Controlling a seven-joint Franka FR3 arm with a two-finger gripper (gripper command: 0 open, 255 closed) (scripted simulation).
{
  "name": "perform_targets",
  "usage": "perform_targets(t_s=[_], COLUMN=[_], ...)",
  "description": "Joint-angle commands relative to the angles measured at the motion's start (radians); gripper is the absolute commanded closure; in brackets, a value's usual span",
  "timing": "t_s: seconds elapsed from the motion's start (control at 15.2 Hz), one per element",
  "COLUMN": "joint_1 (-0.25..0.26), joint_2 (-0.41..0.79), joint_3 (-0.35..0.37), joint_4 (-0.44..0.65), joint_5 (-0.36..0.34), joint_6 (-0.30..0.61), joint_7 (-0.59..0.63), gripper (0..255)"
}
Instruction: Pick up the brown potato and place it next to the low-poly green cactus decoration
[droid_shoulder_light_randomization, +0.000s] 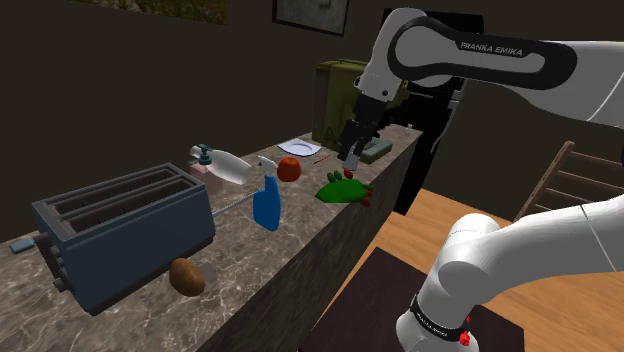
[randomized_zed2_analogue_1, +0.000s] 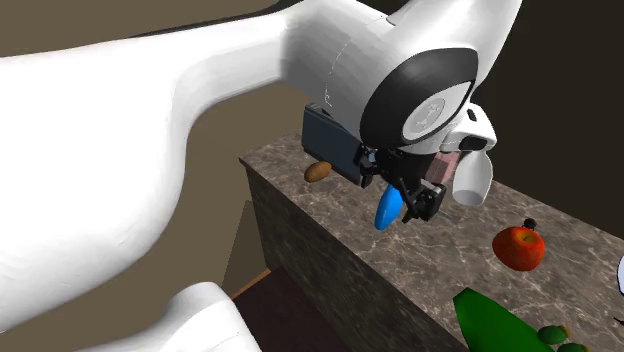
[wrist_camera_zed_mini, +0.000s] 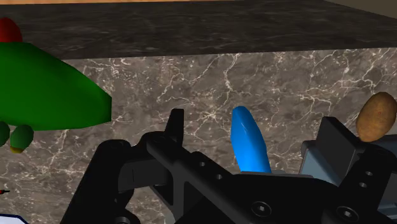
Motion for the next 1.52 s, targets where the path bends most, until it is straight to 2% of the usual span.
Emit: perform_targets(t_s=[0.0,0.4,0.86,1.19,1.45], joint_1=[0.000,0.040,0.072,0.081,0.084], joint_2=[0.000,0.094,0.263,0.416,0.558], joint_3=[0.000,0.136,0.290,0.396,0.475], joint_4=[0.000,-0.016,0.023,0.090,0.165], joint_5=[0.000,0.042,0.055,0.025,-0.033], joint_6=[0.000,0.114,0.241,0.319,0.367], joint_7=[0.000,0.126,0.279,0.399,0.509], gripper=[0,0,0,0,0])
